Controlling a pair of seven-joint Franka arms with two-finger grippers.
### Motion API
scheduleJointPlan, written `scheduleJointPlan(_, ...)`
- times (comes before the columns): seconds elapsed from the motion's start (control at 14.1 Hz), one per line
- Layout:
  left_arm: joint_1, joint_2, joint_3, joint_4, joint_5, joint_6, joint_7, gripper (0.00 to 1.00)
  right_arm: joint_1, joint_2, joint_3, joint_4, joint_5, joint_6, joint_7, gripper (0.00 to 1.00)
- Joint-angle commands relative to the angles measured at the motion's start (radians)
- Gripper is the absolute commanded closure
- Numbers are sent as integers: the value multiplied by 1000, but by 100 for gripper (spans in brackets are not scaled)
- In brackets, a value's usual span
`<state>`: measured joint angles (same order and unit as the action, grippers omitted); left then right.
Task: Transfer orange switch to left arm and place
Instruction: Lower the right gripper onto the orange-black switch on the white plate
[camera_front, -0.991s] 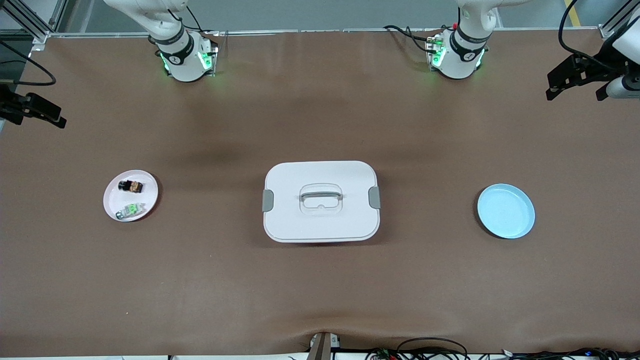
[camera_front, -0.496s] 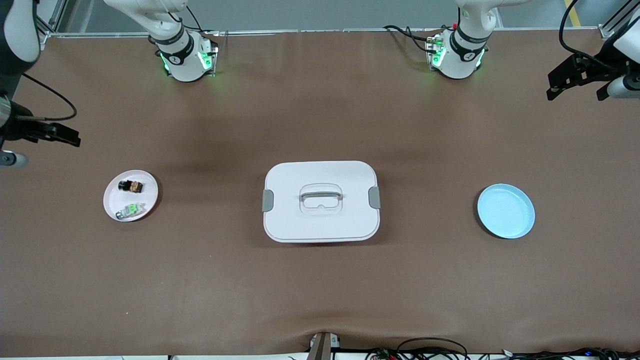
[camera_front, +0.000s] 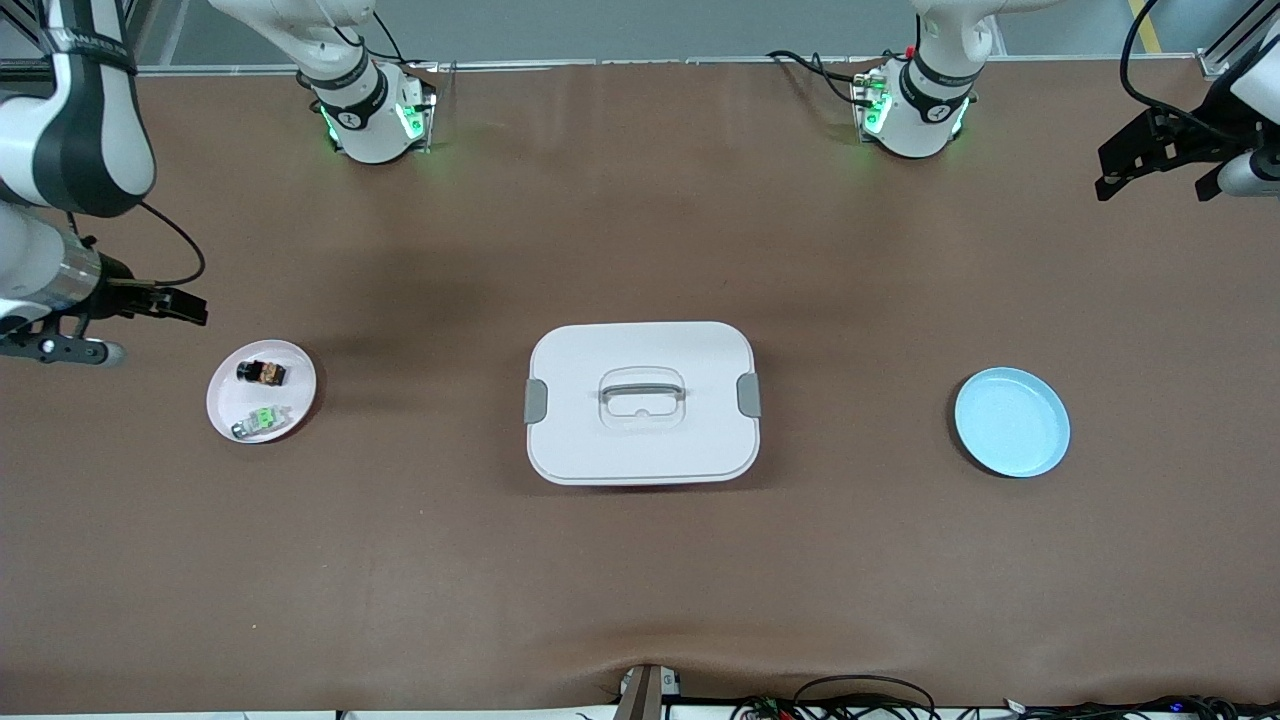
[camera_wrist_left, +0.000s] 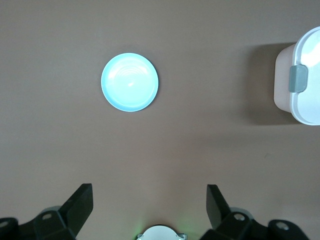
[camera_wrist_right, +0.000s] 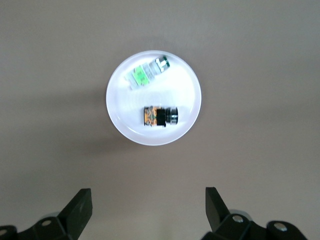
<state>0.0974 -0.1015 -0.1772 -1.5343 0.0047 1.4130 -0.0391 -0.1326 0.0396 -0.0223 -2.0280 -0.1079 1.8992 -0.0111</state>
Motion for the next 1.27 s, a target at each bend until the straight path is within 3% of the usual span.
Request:
scheduleJointPlan(0.0,4,8,-2,23,17,-14,19,0,-30,57,10,-15,-19,30,-3,0)
scheduleJointPlan(0.5,4,8,-4,23,18,-14,19,0,-59,184,12,-61,-19,248,-1,0)
scheduleJointPlan(1.2,4,9,-4,23,18,-14,19,0,-55,338,12,-60,-19,333,3,0)
